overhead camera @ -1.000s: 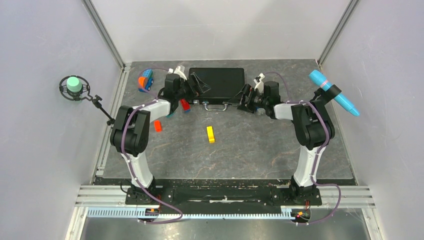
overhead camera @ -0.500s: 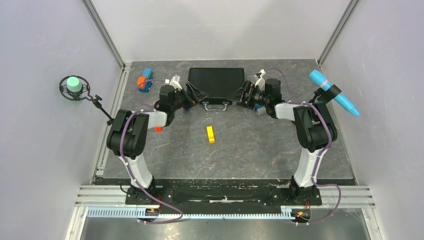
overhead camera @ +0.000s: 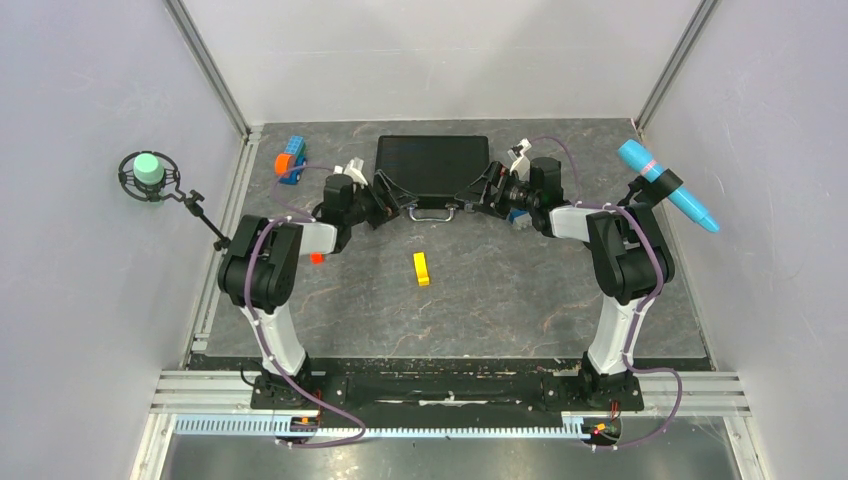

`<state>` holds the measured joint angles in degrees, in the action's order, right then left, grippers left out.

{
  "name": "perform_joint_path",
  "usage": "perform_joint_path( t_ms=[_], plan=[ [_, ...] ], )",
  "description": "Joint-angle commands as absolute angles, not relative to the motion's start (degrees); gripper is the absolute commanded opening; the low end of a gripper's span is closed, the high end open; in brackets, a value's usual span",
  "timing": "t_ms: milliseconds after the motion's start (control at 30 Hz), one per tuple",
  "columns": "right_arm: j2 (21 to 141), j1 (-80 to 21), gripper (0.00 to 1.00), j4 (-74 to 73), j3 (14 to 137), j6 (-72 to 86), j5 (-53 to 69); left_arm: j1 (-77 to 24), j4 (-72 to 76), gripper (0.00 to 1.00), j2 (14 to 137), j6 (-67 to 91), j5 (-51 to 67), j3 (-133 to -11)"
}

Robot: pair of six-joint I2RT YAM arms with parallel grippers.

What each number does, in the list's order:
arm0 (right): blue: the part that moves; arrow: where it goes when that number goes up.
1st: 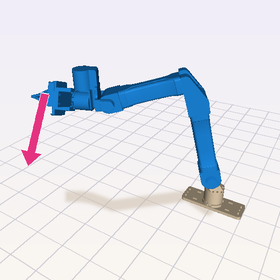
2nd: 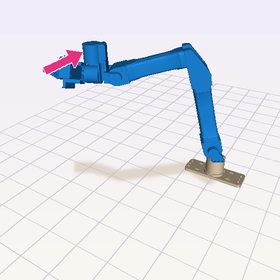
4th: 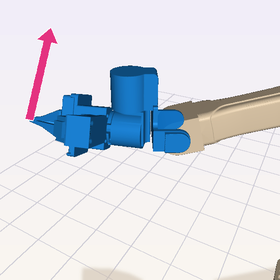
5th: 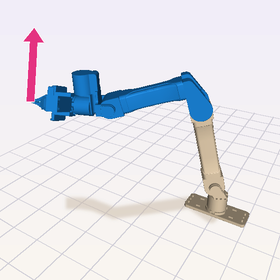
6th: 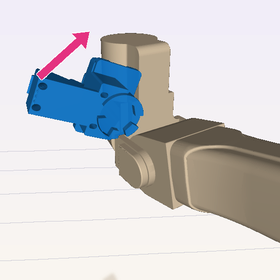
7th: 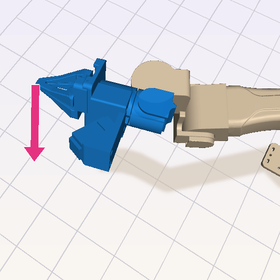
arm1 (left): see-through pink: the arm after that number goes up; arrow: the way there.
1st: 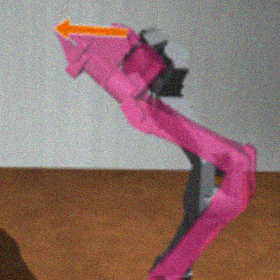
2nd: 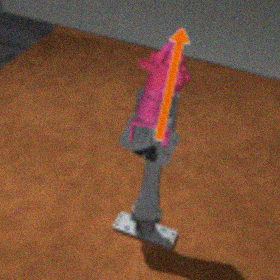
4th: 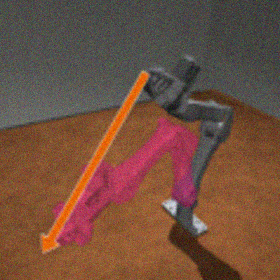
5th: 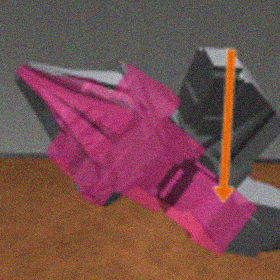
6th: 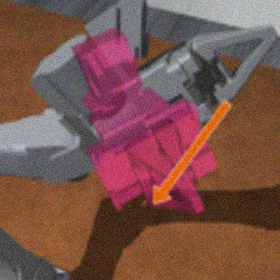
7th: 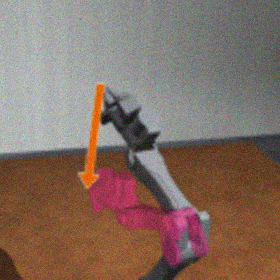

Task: Pack up texas hold em set
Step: Close the chip case at the center of the board.

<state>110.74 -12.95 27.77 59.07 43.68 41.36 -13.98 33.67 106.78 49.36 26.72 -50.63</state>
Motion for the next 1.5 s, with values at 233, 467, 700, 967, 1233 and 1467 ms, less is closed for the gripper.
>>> perform_joint_path(
  t_ms=[233, 467, 700, 967, 1233, 1467],
  plan=[
    [110.7, -12.8, 0.98, 28.8, 59.7, 42.7, 41.9, -14.0, 23.0, 0.97, 109.2, 44.3, 19.8, -54.1],
    [110.1, -12.8, 0.98, 26.4, 60.5, 40.7, 41.2, -14.1, 21.7, 0.96, 106.9, 43.3, 19.2, -53.8],
    [107.3, -13.2, 0.98, 19.9, 62.5, 35.9, 38.0, -16.4, 16.9, 0.96, 99.9, 41.2, 15.4, -53.5],
    [102.8, -16.5, 0.98, 5.0, 68.6, 22.7, 26.6, -19.4, 6.2, 0.97, 89.2, 37.1, 5.0, -54.1],
    [97.7, -21.1, 0.98, -5.6, 69.6, 7.4, -0.7, -19.6, -6.4, 1.0, 80.1, 33.9, -5.8, -55.6],
    [93.6, -20.9, 0.98, -1.3, 64.7, 7.2, -7.4, -19.1, -14.6, 1.0, 72.8, 32.7, -10.0, -54.3]
  ],
)
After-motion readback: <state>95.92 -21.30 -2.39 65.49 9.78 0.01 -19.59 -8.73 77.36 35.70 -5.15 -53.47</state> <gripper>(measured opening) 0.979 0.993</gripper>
